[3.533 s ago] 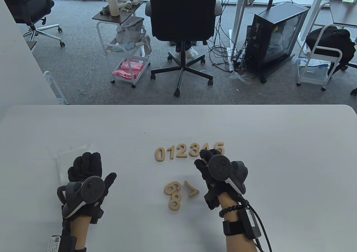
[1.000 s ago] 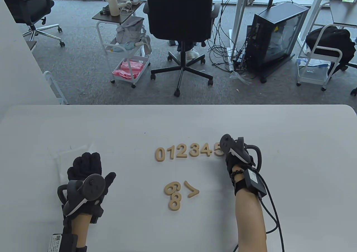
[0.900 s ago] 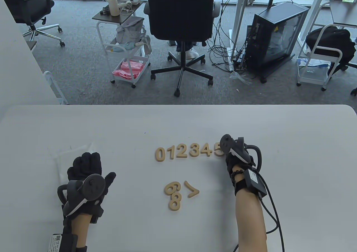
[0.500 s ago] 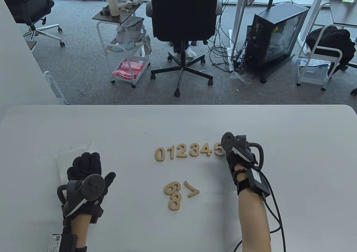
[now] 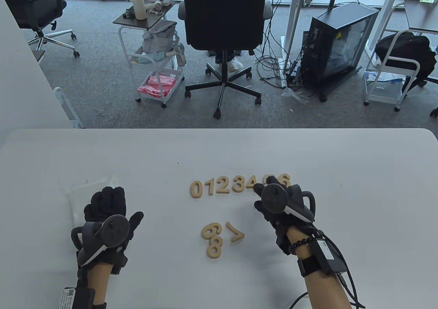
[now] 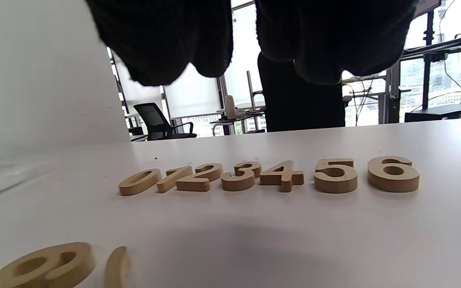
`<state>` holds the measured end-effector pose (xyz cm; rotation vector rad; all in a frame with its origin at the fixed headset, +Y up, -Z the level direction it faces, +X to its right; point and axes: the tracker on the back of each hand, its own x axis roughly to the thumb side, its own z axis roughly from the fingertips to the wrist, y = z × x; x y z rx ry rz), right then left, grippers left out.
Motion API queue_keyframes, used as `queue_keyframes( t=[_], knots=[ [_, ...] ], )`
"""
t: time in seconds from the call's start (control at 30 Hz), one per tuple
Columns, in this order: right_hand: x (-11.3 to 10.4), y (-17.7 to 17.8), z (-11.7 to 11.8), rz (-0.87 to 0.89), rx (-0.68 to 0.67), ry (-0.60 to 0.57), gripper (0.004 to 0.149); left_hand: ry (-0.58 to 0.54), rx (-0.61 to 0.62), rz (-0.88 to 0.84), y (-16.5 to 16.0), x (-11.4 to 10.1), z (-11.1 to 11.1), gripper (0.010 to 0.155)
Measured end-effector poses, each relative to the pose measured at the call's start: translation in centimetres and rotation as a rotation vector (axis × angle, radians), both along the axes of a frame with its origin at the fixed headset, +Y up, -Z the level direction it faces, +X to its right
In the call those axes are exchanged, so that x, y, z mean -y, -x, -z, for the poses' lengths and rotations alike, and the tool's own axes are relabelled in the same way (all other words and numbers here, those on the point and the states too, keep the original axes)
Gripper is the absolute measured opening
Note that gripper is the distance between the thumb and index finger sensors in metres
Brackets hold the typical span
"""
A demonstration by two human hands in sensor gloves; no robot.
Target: Empty bag and arrange number blocks in order
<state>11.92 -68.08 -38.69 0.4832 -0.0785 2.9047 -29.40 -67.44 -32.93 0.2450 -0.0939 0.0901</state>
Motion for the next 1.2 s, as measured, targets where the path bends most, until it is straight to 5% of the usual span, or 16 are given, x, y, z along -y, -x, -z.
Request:
queue_keyframes(
  t=[0.27,1.2],
  knots=[
    [2.8,4.9,-4.6,-0.109,-0.142,0.029,0.054,-0.002,0.025,0.017,-0.7,0.0,-0.1,0.087],
    [9.1,6.7,-3.6,-0.231,-0.119,0.207,0.055,-0.007,0.023,0.047,-1.1,0.2,-0.2,0.087]
  ],
)
